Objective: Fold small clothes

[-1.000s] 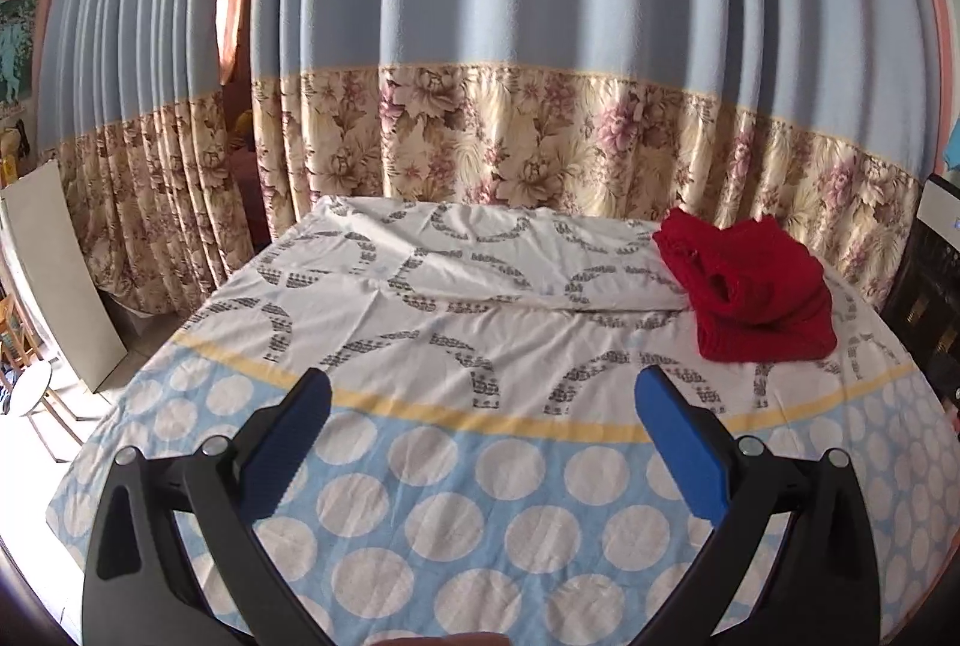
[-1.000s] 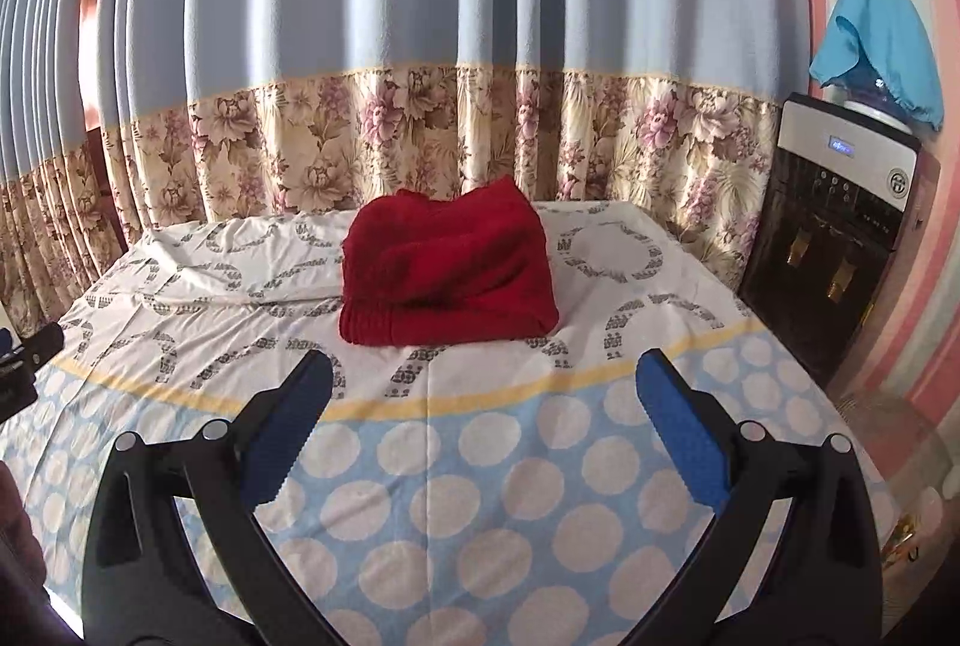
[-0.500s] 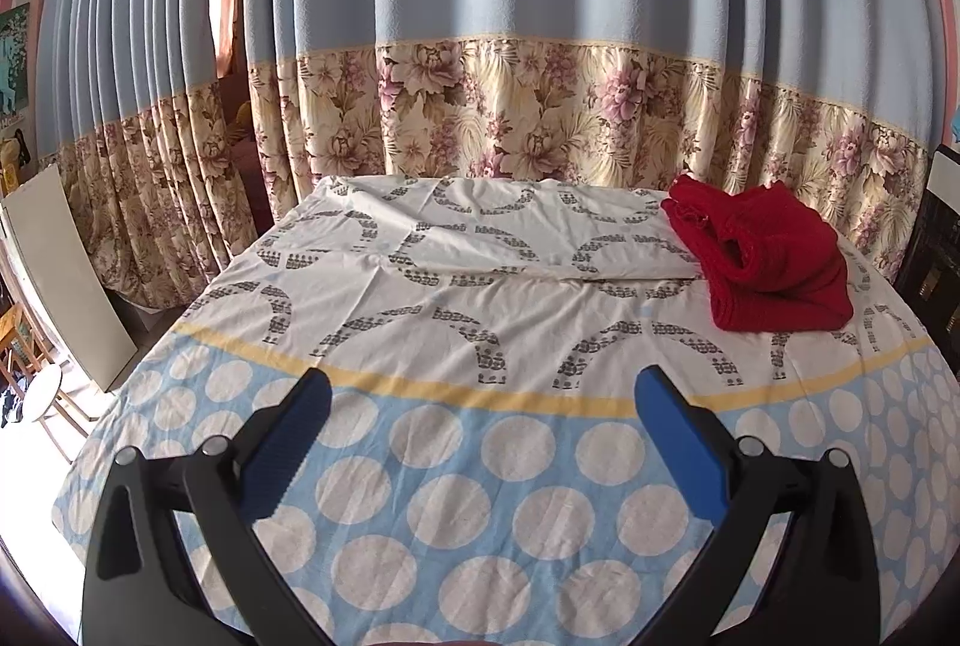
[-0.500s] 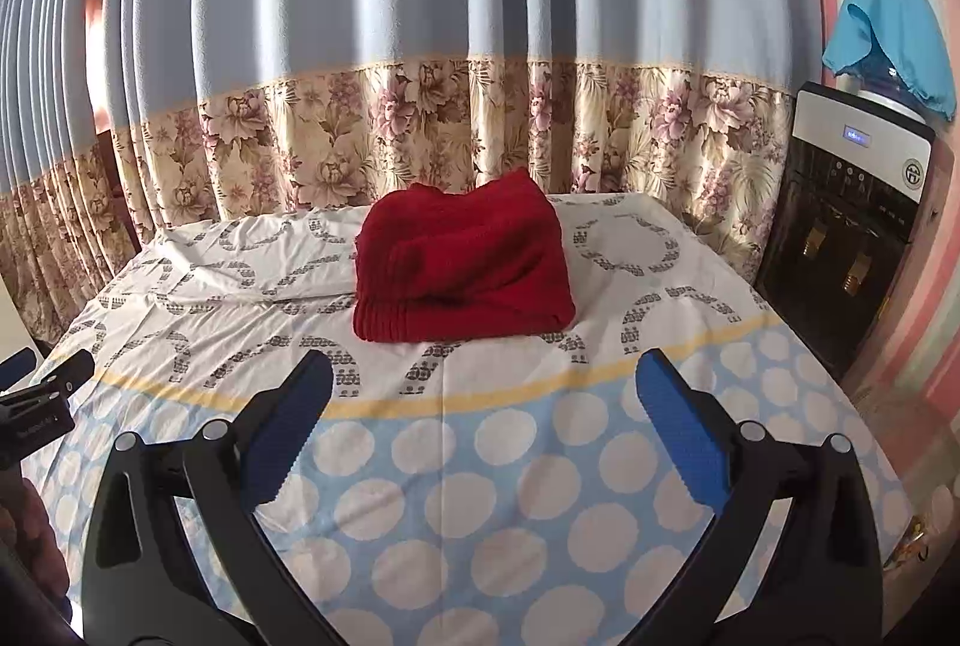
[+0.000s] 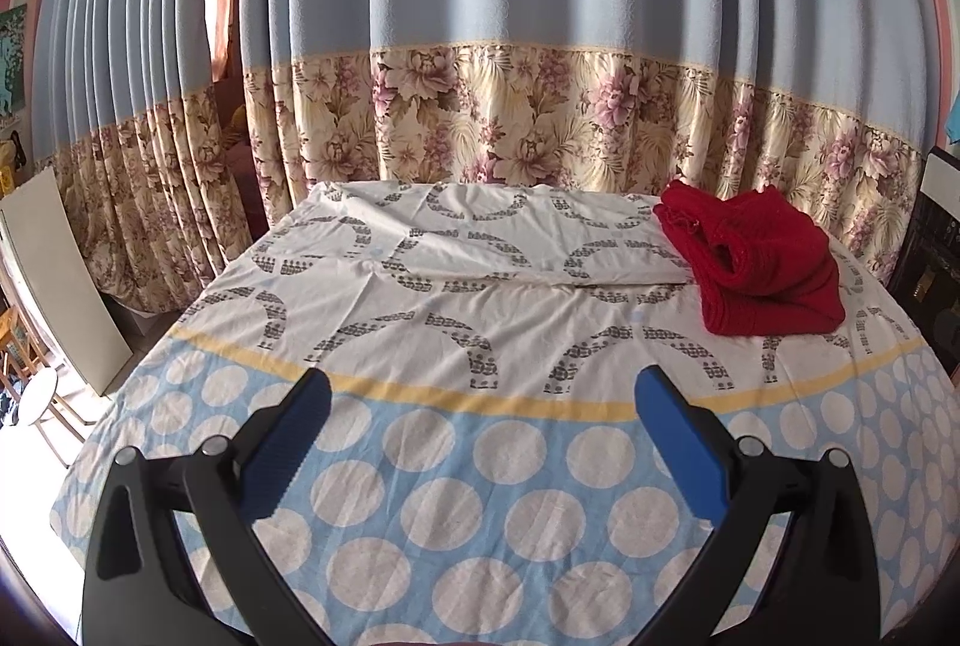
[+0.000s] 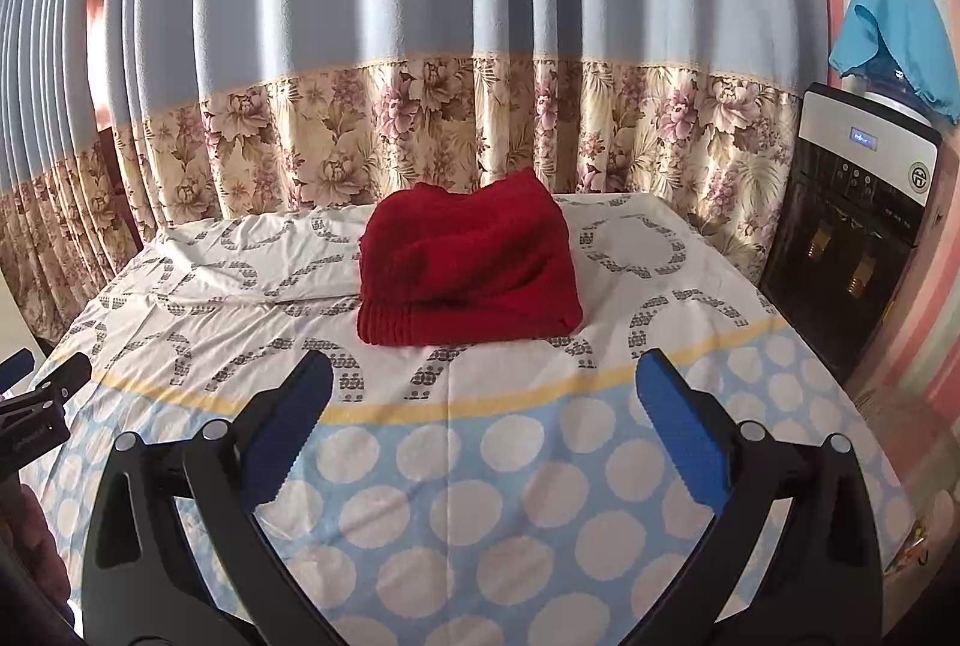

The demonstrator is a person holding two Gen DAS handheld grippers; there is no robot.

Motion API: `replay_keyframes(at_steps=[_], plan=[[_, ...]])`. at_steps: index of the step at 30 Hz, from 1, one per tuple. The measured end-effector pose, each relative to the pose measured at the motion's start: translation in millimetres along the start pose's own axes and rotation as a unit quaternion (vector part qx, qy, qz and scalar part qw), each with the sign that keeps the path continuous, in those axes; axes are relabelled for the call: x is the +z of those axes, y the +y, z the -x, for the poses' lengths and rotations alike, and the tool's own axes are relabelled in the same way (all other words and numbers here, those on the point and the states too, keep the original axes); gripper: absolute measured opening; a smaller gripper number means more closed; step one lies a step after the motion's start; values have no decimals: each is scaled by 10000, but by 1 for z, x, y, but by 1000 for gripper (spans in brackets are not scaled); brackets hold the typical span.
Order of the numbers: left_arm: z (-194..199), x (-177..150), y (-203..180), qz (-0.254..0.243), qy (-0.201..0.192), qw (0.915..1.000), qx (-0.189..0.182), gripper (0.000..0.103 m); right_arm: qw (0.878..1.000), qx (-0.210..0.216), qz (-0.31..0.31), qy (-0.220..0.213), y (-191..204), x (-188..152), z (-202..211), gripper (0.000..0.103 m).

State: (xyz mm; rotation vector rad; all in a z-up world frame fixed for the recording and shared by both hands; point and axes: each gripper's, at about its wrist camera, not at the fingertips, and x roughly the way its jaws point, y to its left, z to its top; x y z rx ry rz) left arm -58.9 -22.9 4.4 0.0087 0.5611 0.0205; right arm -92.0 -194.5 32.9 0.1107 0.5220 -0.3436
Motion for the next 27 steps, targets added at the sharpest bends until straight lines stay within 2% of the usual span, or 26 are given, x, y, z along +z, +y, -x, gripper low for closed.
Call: replay_keyframes(at_steps=[5,9,27], plan=[[-1,-1,-5,-162,-26,9998,131,102,10000,-11,11,-11,0,2,-1,100],[-4,-2,-3,-57,66,10000,1,102,10000,-14,-24,-12,-2,2,-1,100],[-5,-3,-5,-95,45,9999,-31,102,10000,8,-12,52,-5,-3,-6,100]])
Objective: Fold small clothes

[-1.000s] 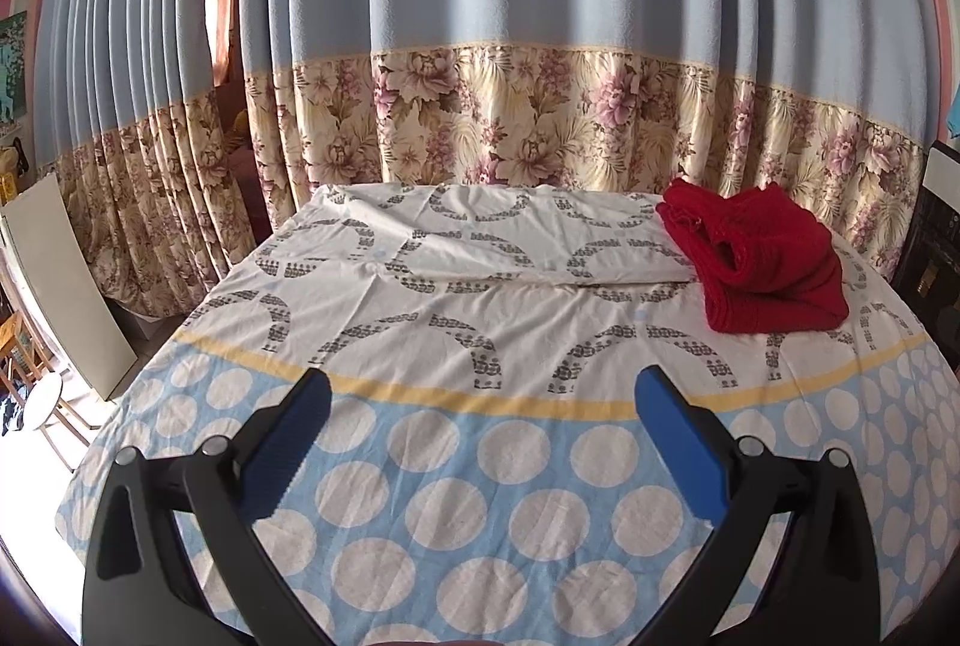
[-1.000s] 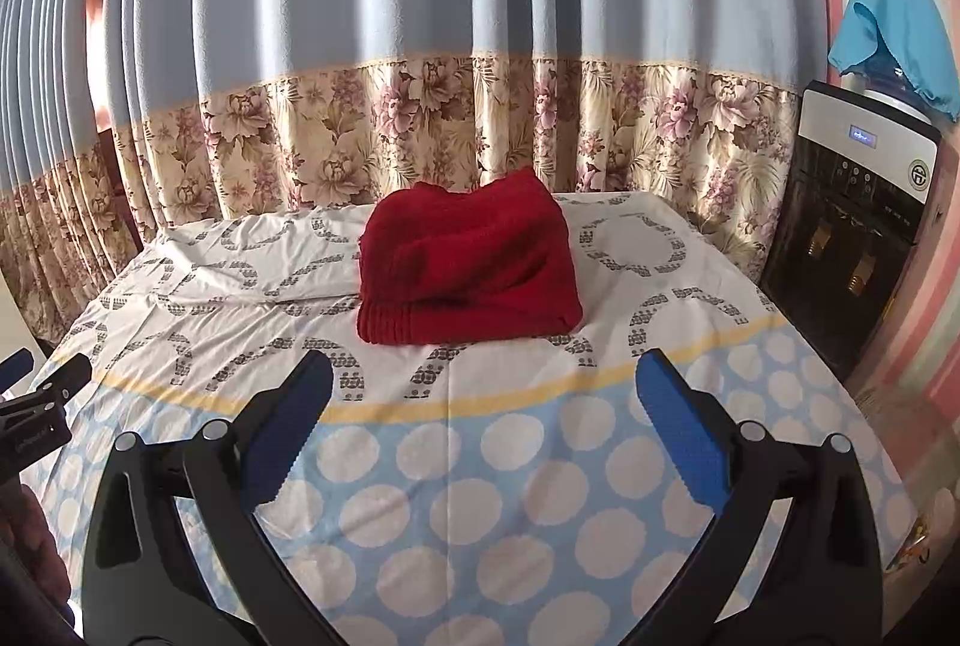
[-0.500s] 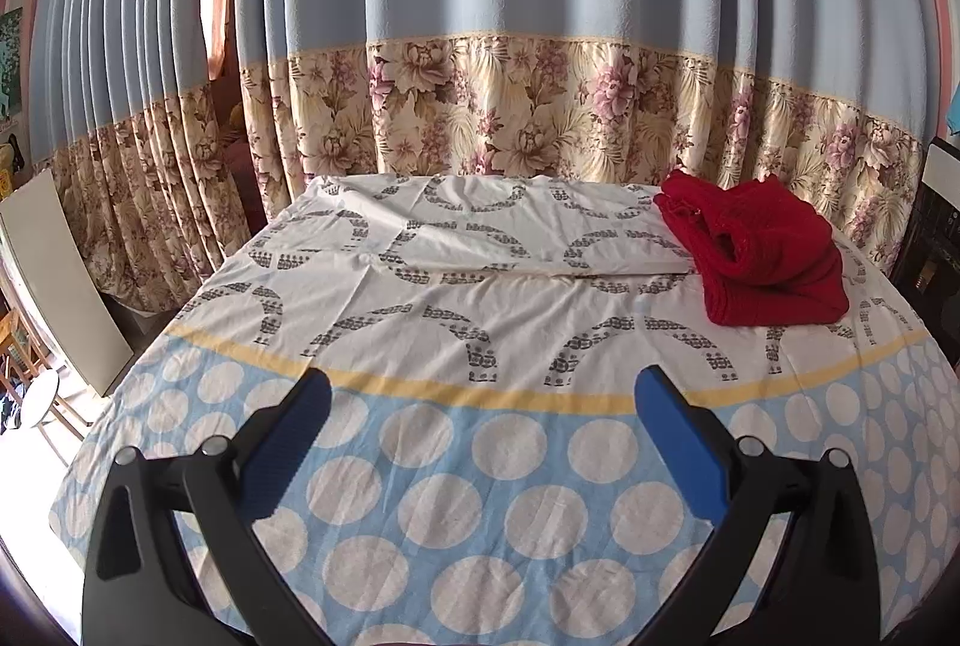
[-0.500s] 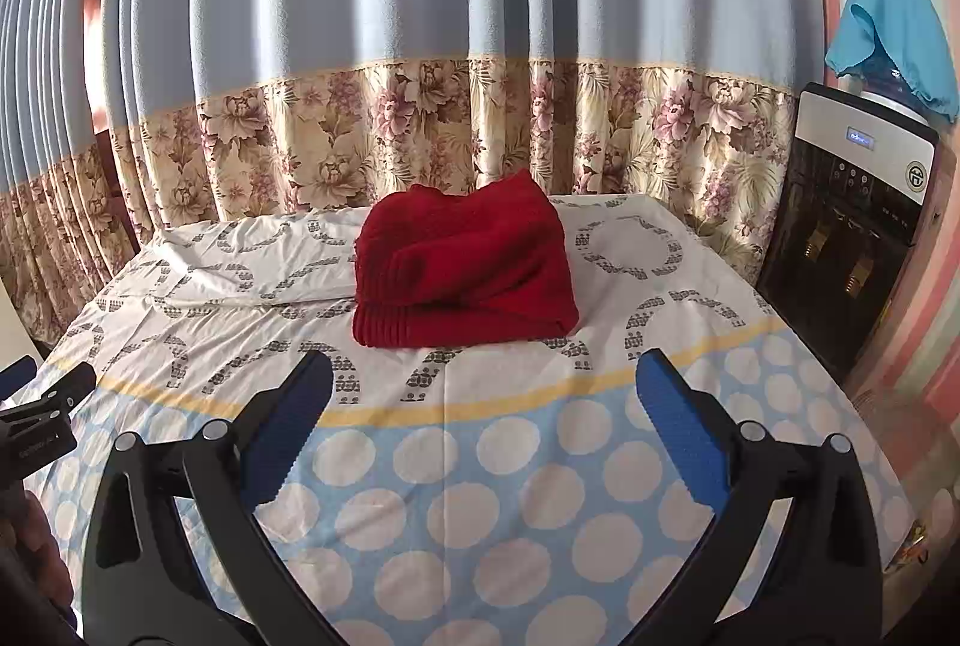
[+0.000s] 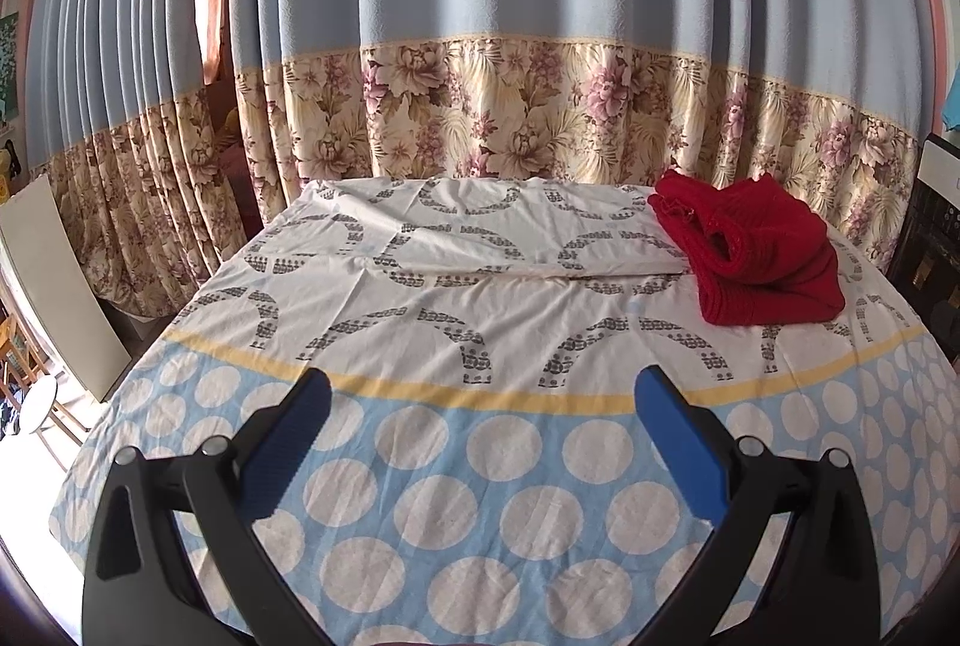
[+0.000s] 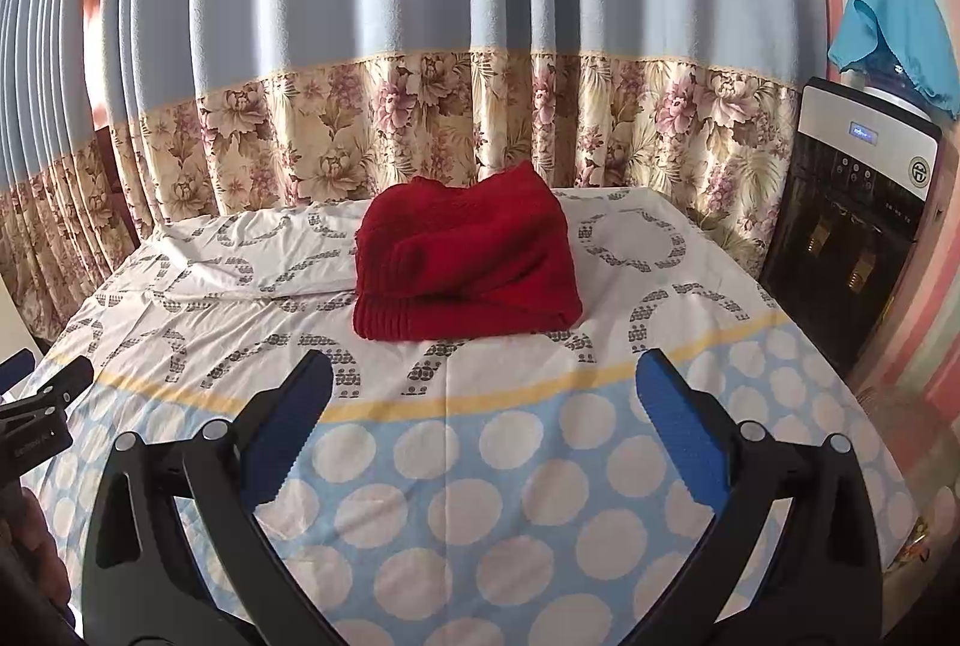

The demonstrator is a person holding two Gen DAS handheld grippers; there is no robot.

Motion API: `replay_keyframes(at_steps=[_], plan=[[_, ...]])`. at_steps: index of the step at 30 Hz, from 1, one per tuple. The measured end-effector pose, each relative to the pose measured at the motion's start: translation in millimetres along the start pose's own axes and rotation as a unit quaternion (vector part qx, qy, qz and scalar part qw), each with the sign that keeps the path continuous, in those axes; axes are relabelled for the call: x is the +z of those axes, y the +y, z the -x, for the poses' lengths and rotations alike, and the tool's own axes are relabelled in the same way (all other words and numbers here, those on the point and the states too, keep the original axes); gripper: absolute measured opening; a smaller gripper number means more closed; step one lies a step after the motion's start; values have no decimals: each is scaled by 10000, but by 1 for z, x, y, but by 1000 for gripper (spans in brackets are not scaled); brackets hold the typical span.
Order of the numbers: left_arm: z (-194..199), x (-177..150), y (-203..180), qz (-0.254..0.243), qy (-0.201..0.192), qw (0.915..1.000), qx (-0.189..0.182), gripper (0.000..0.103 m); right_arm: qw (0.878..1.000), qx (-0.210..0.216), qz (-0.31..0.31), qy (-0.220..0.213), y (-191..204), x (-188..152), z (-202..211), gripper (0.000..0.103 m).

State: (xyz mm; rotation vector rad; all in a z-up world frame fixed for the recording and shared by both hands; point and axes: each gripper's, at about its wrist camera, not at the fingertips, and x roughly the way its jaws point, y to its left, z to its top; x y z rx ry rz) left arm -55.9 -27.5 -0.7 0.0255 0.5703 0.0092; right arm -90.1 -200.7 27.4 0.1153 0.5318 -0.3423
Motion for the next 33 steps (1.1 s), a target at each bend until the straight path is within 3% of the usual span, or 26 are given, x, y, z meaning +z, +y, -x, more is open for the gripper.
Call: replay_keyframes(at_steps=[24,33], plan=[[0,1,0,-12,-38,10000,70,102,10000,47,40,41,1,-2,-3,100],[-3,0,1,26,82,9999,-105,102,10000,22,36,55,3,-4,-5,100]])
